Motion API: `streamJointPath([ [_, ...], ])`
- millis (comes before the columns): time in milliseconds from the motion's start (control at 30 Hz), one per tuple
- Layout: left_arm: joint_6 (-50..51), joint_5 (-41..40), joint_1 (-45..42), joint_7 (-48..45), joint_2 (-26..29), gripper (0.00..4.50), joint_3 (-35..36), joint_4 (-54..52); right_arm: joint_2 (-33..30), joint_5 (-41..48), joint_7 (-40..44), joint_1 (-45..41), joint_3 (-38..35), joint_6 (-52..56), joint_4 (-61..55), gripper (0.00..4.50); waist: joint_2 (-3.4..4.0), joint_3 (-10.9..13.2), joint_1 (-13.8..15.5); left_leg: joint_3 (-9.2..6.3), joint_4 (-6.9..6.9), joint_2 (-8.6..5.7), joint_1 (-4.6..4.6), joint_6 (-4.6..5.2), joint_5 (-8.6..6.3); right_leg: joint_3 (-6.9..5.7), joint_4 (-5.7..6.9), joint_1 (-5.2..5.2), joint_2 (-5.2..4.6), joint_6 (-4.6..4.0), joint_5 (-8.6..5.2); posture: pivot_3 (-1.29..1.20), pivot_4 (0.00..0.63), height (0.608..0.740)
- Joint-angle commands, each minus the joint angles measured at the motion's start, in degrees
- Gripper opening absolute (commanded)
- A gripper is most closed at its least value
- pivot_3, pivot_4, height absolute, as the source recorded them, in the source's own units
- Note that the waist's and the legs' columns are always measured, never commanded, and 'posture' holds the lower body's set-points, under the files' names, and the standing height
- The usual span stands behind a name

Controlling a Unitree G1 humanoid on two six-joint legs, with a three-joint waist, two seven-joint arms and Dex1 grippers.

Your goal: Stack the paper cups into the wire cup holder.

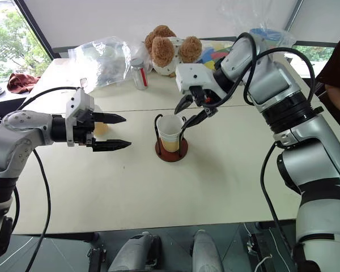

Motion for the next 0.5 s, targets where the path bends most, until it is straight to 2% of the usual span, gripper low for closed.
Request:
streamJointPath([
  [33,-5.0,3.78,-2.72,1.97,2.9,4.5,4.55,3.64,0.12,7.62,-3.34,-3.13,-12.34,12.22,-2.02,2.36,-0.01,0.01,0.05,0.0,0.0,0.0,0.0,-0.03,0.02,0.0,0.0,-0.01,0.0,0.0,0.0,0.0,0.15,0.74],
  [167,-9.71,9.07,-4.51,1.31,7.72,4.5,3.91,9.24,0.1,20.45,-9.44,3.37,-24.61,30.78,-13.44,2.36,-0.03,-0.01,0.1,-0.03,-0.13,0.03,0.0,-0.04,0.01,-0.02,-0.01,-0.01,-0.02,-0.01,0.0,0.0,0.15,0.74],
  [267,-12.08,11.86,-6.36,-1.71,11.23,4.5,2.25,13.94,1.97,26.07,-18.79,13.43,-32.12,37.2,-24.9,2.36,-0.23,-0.13,0.19,-0.08,-0.17,0.03,0.0,0.03,-0.04,-0.08,0.0,0.03,-0.07,-0.01,0.0,0.0,0.15,0.74],
  [400,-21.34,19.29,-10.32,-4.21,12.68,4.5,-1.68,26.5,5.34,25.43,-29.94,25.24,-34.05,38.25,-35.29,2.36,-0.24,-0.14,0.19,0.02,-0.08,-0.04,0.0,0.1,-0.07,-0.05,-0.04,0.06,-0.13,-0.01,0.01,0.0,0.15,0.74],
  [500,-26.2,22.15,-14.68,-5.87,11.24,4.5,-3.19,36.91,5.26,24.91,-34.08,32.61,-33.5,38.62,-41.61,2.36,-0.25,-0.13,0.3,0.07,-0.03,-0.05,0.0,0.11,-0.06,-0.06,0.02,0.01,-0.1,-0.01,0.01,0.0,0.15,0.74],
])
